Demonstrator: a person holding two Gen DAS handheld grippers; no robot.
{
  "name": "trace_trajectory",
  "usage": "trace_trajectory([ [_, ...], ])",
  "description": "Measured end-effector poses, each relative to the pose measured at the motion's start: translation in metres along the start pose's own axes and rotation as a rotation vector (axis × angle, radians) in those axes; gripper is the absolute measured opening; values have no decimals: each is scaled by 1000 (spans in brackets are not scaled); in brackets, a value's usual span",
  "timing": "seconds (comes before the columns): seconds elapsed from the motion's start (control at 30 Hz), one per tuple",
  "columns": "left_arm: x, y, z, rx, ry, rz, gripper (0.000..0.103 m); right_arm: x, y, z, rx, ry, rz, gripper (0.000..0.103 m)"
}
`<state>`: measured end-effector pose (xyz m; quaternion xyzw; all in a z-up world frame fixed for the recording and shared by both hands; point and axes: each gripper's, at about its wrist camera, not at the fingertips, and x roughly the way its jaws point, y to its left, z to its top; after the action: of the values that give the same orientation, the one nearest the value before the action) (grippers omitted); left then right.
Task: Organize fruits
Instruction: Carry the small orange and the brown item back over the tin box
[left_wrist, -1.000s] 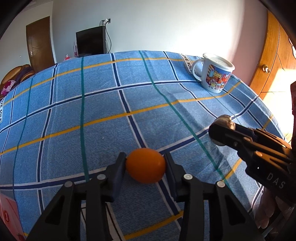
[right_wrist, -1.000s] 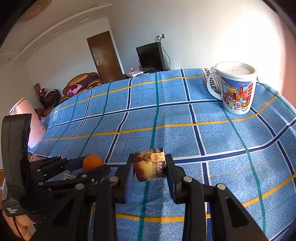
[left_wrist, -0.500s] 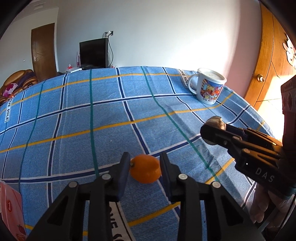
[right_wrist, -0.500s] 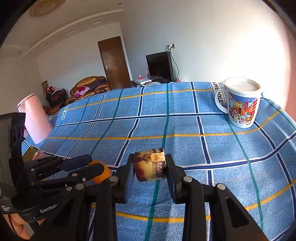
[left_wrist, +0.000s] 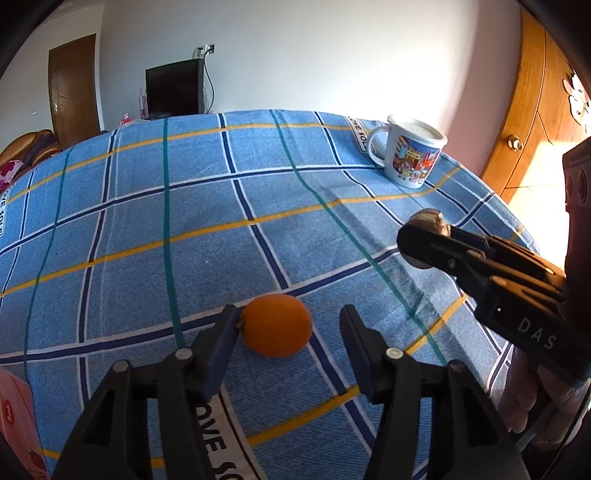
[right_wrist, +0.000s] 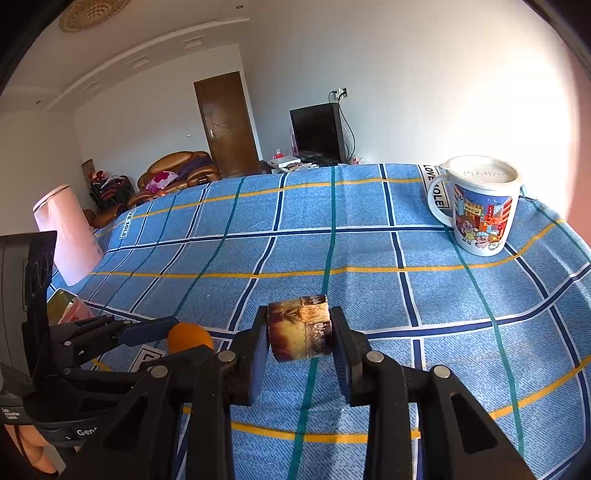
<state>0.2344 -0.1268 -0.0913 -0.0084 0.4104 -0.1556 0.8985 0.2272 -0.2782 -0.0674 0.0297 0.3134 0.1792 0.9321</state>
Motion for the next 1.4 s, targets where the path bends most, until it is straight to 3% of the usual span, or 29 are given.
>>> trace_trajectory([
  [0.1,6,3,0,-17,35,-4,40,0,0,0,2,0,1,33],
  [0.27,0,1,-1,-11,8,3,40,-1,0,0,4,-6,7,33],
  [0.8,-47,2,-10,-5,-232,96,40,-20,10,-3,-55,-99,38,33],
  [1.4,-79,-2,-28,22,-381,167,40,-47,26,-11,-132,-242,7,33],
])
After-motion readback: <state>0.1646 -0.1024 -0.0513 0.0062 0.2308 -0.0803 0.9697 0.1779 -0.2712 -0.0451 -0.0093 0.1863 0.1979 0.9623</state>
